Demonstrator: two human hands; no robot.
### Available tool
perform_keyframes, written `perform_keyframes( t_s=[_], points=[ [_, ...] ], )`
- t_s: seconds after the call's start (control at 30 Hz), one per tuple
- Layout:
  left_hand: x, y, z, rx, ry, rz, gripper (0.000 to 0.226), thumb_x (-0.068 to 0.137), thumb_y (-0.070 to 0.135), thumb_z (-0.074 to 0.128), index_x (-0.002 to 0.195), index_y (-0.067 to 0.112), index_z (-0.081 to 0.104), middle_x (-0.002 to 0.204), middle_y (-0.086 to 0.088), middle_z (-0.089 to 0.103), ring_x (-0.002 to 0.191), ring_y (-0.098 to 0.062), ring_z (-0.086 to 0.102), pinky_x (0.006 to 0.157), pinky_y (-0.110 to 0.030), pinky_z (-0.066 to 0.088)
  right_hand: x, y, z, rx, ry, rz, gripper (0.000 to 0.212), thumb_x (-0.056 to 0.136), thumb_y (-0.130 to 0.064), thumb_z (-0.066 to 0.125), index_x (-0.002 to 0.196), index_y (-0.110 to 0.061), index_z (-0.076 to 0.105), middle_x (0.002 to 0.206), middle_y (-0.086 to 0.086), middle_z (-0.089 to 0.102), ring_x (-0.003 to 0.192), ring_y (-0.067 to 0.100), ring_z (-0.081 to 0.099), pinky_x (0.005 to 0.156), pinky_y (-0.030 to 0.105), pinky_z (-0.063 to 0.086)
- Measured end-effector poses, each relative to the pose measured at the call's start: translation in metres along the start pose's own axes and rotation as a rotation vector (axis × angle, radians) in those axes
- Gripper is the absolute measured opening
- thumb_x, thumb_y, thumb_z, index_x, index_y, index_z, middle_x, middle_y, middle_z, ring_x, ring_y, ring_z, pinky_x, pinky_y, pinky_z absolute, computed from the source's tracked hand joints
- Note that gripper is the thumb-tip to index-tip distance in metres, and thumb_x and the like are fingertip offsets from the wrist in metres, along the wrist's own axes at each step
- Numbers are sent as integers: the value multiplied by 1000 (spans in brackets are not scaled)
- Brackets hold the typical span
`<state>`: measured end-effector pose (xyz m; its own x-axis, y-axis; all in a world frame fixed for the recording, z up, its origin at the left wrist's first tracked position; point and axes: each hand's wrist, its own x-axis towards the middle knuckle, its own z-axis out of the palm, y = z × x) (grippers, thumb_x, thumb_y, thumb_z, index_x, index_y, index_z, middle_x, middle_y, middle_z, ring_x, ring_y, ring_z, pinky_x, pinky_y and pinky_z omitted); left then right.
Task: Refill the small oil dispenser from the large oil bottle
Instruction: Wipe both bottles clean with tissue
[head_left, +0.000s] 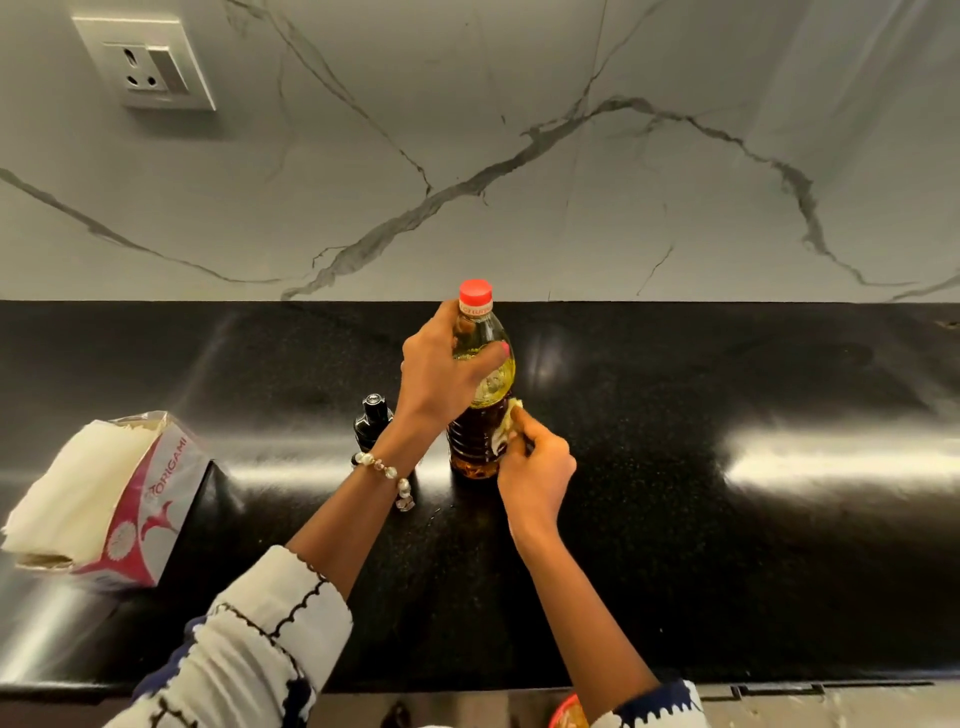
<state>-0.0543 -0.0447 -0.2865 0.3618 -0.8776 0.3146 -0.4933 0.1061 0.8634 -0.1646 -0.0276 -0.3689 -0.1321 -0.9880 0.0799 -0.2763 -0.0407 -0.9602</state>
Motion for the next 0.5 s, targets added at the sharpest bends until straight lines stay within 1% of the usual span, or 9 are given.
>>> perform_keyframes(
  t_s=[0.07,0.1,0.17,0.23,0.3,0.37,0.4,0.5],
  points=[
    [4,0,-2,-8,11,-19,35,82,23,73,113,23,56,95,9,64,89,-7,64,82,-27,54,-2,-14,4,78,9,-68,34,95,-6,54,126,-16,62,114,-6,69,104,6,65,90,24,54],
    [6,-1,-3,-14,17,-34,33,83,23,72,111,24,55,92,12,63,87,-4,63,80,-25,53,0,-20,6,98,-4,-100,35,95,-7,53,129,-16,59,119,-5,68,108,6,63,92,24,53],
    [10,-1,-8,-54,29,-78,30,84,22,71,107,25,53,92,13,60,86,-2,61,80,-23,51,7,-24,8,104,-37,-135,37,96,-5,52,131,-16,57,123,-4,65,111,4,61,93,19,51],
    [13,-2,-13,-122,23,-120,31,84,20,71,108,25,53,95,9,62,91,-7,62,83,-28,53,17,-20,8,76,-68,-143,39,95,-2,51,131,-16,58,123,-4,65,111,3,60,96,17,48],
    [14,-4,-16,-184,4,-145,32,85,18,70,110,25,53,97,8,62,94,-9,63,85,-30,55,28,-9,7,-6,-110,-104,39,95,-2,49,128,-17,60,119,-3,67,102,1,61,94,20,50],
    [13,-8,-17,-233,5,-162,33,85,17,70,112,27,53,99,8,63,96,-8,63,86,-31,54,33,4,4,-82,-160,-16,38,94,-1,48,125,-17,63,113,0,70,93,0,60,86,17,51],
    [12,-9,-17,-247,7,-170,34,86,17,69,113,27,53,101,7,63,98,-9,63,86,-32,54,32,11,2,-106,-180,24,38,93,0,47,124,-16,64,110,1,71,89,1,61,82,17,51],
    [11,-15,-21,-285,11,-190,36,86,17,68,118,25,54,106,3,64,101,-12,64,88,-33,55,21,26,-2,-171,-194,86,38,93,2,47,124,-12,63,96,5,72,80,11,64,72,24,53]
  ],
)
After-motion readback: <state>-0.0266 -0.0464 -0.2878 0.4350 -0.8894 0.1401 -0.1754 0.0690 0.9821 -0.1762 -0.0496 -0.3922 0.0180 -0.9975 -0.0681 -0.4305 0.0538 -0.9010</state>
